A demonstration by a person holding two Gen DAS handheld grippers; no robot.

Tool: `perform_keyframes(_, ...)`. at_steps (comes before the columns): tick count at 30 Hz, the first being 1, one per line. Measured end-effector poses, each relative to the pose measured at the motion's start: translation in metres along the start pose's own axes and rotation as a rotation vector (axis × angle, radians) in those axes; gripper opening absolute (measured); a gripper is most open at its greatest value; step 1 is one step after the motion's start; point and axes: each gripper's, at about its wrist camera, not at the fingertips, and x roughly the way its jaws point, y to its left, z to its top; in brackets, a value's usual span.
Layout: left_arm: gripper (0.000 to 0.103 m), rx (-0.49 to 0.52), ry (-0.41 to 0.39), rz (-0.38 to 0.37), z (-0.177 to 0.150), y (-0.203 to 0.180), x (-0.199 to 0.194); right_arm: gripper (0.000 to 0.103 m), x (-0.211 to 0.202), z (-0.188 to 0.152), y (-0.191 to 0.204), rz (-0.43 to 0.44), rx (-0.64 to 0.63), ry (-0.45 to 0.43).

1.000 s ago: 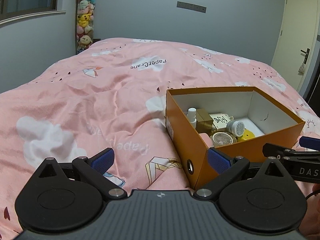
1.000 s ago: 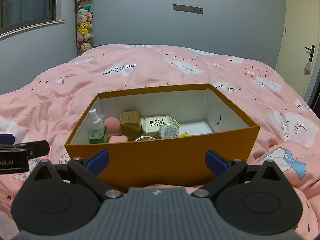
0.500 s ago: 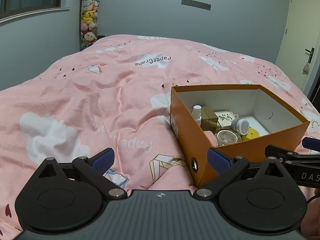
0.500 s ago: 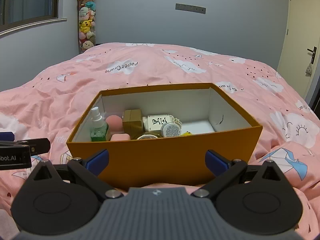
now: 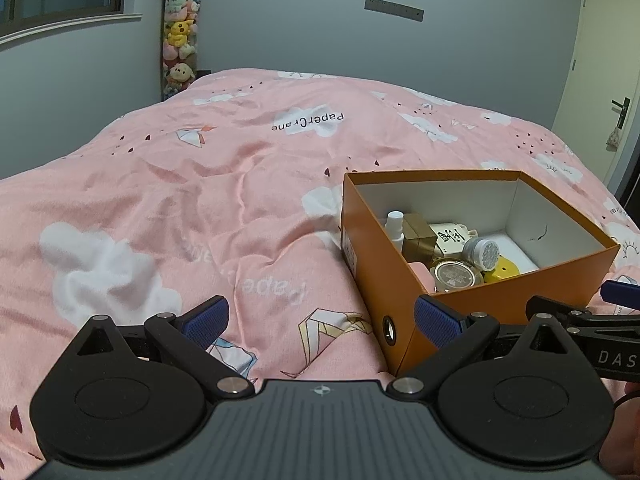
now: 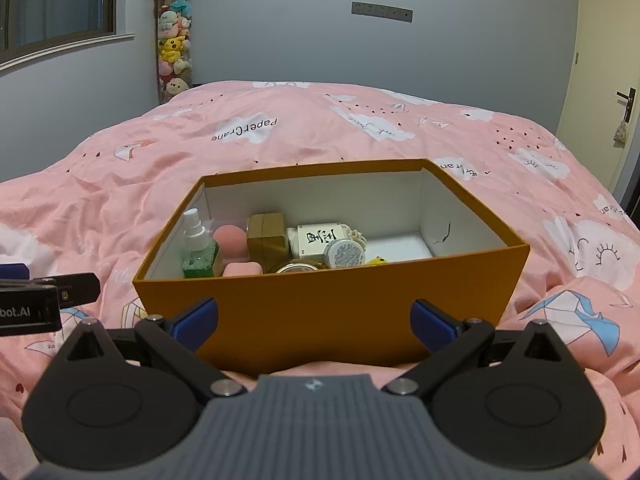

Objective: Organize rigid objects

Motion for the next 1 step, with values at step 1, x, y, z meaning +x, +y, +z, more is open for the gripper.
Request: perform_keyframes(1, 0.103, -0.001, 0.000, 0.002, -0.0001, 0.0000, -0.0001, 0.100, 0.0004, 0.0000, 0.0001, 0.001, -0.001, 0.001)
